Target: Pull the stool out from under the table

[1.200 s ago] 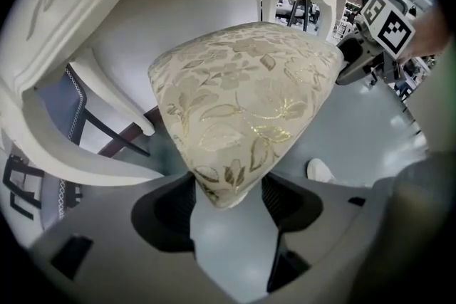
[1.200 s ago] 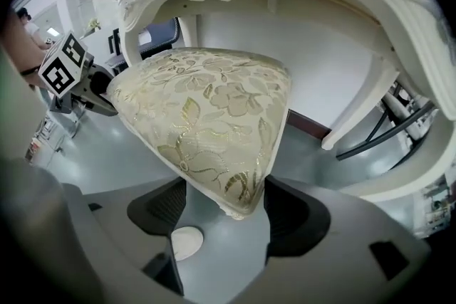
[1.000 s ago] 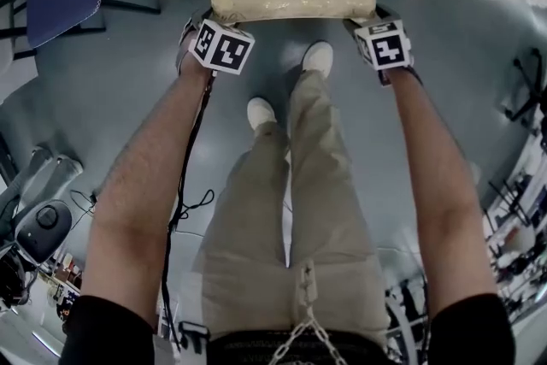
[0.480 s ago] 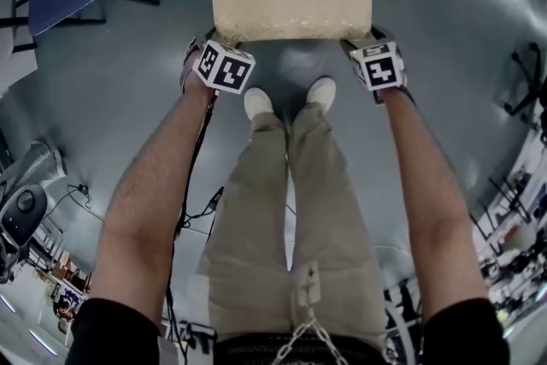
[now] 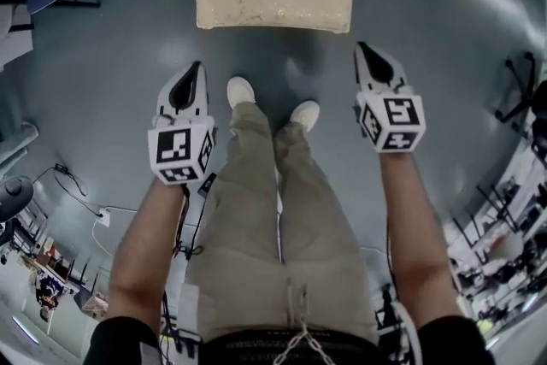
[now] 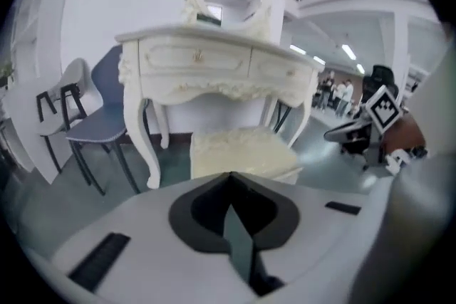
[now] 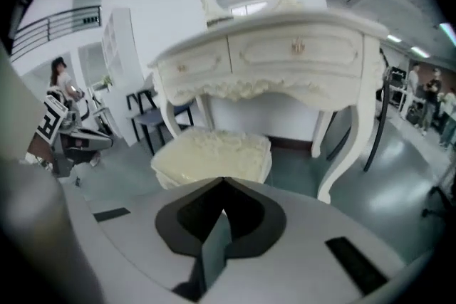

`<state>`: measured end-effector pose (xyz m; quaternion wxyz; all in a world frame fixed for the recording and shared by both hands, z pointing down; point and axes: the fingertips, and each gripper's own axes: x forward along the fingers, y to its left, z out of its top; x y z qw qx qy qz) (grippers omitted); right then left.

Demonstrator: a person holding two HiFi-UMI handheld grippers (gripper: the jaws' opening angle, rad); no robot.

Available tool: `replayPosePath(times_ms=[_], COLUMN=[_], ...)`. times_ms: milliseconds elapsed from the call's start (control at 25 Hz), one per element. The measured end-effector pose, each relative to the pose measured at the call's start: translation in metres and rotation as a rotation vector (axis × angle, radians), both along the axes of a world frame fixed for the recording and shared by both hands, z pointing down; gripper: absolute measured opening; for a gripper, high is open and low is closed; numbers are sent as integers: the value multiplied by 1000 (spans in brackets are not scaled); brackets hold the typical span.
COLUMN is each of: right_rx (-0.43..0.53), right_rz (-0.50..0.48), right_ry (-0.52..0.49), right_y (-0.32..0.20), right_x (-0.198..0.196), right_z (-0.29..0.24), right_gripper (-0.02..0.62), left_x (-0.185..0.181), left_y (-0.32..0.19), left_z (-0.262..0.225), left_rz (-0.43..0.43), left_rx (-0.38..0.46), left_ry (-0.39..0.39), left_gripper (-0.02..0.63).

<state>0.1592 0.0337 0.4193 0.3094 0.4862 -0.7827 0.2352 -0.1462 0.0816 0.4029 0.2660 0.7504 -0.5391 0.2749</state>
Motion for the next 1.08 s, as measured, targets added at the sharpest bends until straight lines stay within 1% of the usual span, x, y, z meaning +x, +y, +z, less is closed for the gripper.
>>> replayPosePath(times_ms=[80, 120, 160, 240, 360, 440, 520, 640, 840, 960, 1080], right_rx=[141, 199, 240, 271, 266, 248, 231, 219, 235, 229, 212], right_rz=[-14, -16, -16, -18, -33, -18, -10, -24, -44, -47, -22], right_ry=[-59, -77, -95, -120, -138, -166, -189, -186, -176, -171, -173], right_y=[11, 17, 23, 36, 52, 56, 57, 58, 60, 59, 57], right_x=[-11, -18, -26, -37, -41, -48, -57, -67, -86, -85, -78], right_z=[-58, -83, -105, -129, -135, -135, -135, -134, -133, -130, -127], right_gripper=[2, 2, 2, 2, 2, 2, 2, 2, 2, 2, 2], left_x=[24, 35, 45, 63, 85, 88, 84, 76, 64, 63, 66], left_y=[10, 11, 12, 11, 2, -5, -10, -14, -7, -8, -11], left_z=[-64, -92, -113, -138, -150, -149, -146, -140, -130, -127, -126], left_rz=[14, 19, 27, 64, 123, 136, 134, 144, 162, 176, 162], left_rx=[118, 176, 228, 304, 361, 367, 353, 327, 296, 301, 304], left_ry=[100, 129, 138, 123, 133, 133, 126, 111, 81, 58, 49], left_gripper=[3, 3, 3, 3, 3, 3, 3, 3, 3, 3, 3])
